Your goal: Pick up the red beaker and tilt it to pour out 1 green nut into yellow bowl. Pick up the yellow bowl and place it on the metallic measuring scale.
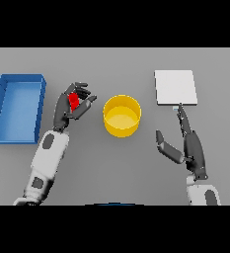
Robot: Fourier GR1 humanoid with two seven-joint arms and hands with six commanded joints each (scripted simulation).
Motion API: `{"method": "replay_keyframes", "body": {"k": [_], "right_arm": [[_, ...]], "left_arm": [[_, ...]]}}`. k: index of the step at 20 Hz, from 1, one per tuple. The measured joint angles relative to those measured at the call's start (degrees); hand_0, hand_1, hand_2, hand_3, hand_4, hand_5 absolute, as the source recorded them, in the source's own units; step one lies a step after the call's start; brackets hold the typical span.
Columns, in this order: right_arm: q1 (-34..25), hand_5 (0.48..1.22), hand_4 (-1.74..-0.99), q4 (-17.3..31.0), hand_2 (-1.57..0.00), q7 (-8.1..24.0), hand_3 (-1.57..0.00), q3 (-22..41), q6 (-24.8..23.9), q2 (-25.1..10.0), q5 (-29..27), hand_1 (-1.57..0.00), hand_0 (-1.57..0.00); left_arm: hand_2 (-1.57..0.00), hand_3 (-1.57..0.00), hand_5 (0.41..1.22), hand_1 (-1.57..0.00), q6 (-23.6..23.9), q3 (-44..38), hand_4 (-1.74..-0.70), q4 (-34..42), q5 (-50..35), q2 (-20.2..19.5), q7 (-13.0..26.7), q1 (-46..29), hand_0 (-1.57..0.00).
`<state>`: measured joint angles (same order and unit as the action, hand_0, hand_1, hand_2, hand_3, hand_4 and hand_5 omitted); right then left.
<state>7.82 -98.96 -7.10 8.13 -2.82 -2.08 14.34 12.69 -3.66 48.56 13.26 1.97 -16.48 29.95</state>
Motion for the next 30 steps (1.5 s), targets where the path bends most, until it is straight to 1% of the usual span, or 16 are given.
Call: {"method": "replay_keyframes", "body": {"k": [1,2,3,5,9,10,12,14,16,17,18,20,23,24,28,30], "right_arm": [[-0.75,0.693,-1.240,0.05,0.00,0.89,0.00,0.08,-0.19,0.14,0.25,0.00,0.00],[-0.04,0.688,-1.233,-0.34,0.00,0.55,0.00,0.15,0.16,0.10,-0.10,0.00,0.00],[-0.27,0.686,-1.233,0.38,0.00,0.98,0.00,0.15,0.02,0.60,-0.24,0.00,0.00],[-0.46,0.680,-1.219,0.29,0.00,0.44,0.00,-0.17,-0.01,0.39,-0.53,0.00,0.00],[-1.15,0.667,-1.175,1.40,0.00,0.40,0.00,-0.16,-0.61,0.37,0.41,0.00,0.00],[-0.86,0.664,-1.160,0.62,0.00,-0.76,0.00,-0.31,-0.49,-0.12,0.29,0.00,0.00],[-1.20,0.659,-1.127,1.47,0.00,0.12,0.00,0.00,-1.33,-0.01,1.79,0.00,0.00],[-1.13,0.656,-1.108,1.30,0.00,-0.14,0.00,0.12,-1.86,-0.14,2.60,0.00,0.00],[-0.85,0.658,-1.101,1.75,0.00,-0.79,0.00,0.60,-2.40,0.23,3.53,0.00,0.00],[-1.44,0.660,-1.095,2.19,0.00,-0.06,0.00,0.06,-2.28,-0.14,3.15,0.00,0.00],[-0.90,0.661,-1.092,1.76,0.00,-1.68,0.00,0.18,-1.91,-0.41,2.95,0.00,0.00],[-0.98,0.667,-1.092,1.64,0.00,-1.35,0.00,0.39,-1.87,-0.06,2.90,0.00,0.00],[-0.57,0.664,-1.092,0.74,0.00,-1.00,0.00,0.28,-1.17,-1.06,2.86,0.00,0.00],[-0.83,0.666,-1.096,0.56,0.00,0.00,0.00,0.24,-1.28,-0.88,2.80,0.00,0.00],[-1.04,0.690,-1.062,0.58,0.00,0.12,0.00,0.55,-0.79,-0.55,2.51,0.00,0.00],[-1.47,0.691,-1.054,0.44,0.00,-0.57,0.00,0.75,-1.39,-0.31,3.15,0.00,0.00]], "left_arm": [[-1.07,-0.89,1.036,-1.08,-0.33,0.12,-1.57,-0.29,0.27,0.30,-3.46,-0.35,-1.06],[-1.17,-1.00,1.073,-1.18,-0.49,-0.52,-1.60,-1.60,-0.08,0.42,-4.89,0.46,-1.16],[-1.25,-1.11,1.103,-1.25,-0.69,-0.81,-1.57,-1.81,-0.49,0.51,-4.12,0.93,-1.24],[-1.37,-1.28,1.125,-1.37,-0.26,-1.18,-1.63,-2.09,-0.75,0.61,-5.38,0.86,-1.36],[-1.49,-1.45,1.127,-1.49,0.97,-1.86,-1.70,-0.35,0.70,1.01,-2.85,1.42,-1.49],[-1.50,-1.47,1.126,-1.50,0.78,-1.87,-1.71,0.16,0.68,0.42,-2.73,1.73,-1.50],[-1.53,-1.51,1.126,-1.53,0.55,-0.94,-1.72,2.41,1.33,-0.41,-0.49,2.52,-1.53],[-1.54,-1.53,1.130,-1.54,-0.37,1.27,-1.73,5.26,3.14,-1.76,0.30,2.17,-1.54],[-1.55,-1.55,1.137,-1.55,-1.90,4.64,-1.73,7.65,6.76,-4.61,3.27,2.89,-1.55],[-1.56,-1.55,1.139,-1.56,-2.50,6.67,-1.73,8.82,9.29,-6.27,5.06,3.50,-1.56],[-1.56,-1.55,1.136,-1.56,-3.15,9.41,-1.74,9.20,12.58,-7.62,6.70,4.12,-1.56],[-1.56,-1.55,1.127,-1.56,-4.72,12.56,-1.74,10.46,15.80,-9.13,8.64,4.49,-1.56],[-1.56,-1.55,1.136,-1.56,-6.58,14.65,-1.74,12.37,17.36,-10.57,10.46,4.44,-1.56],[-1.56,-1.56,1.144,-1.56,-7.16,14.93,-1.74,13.11,17.46,-11.06,11.15,4.60,-1.56],[-1.57,-1.57,1.166,-1.57,-11.26,22.42,-1.74,12.80,26.07,-14.43,15.48,9.64,-1.57],[-1.57,-1.57,1.186,-1.57,-14.24,26.79,-1.74,11.41,30.39,-15.79,15.56,12.92,-1.57]]}}
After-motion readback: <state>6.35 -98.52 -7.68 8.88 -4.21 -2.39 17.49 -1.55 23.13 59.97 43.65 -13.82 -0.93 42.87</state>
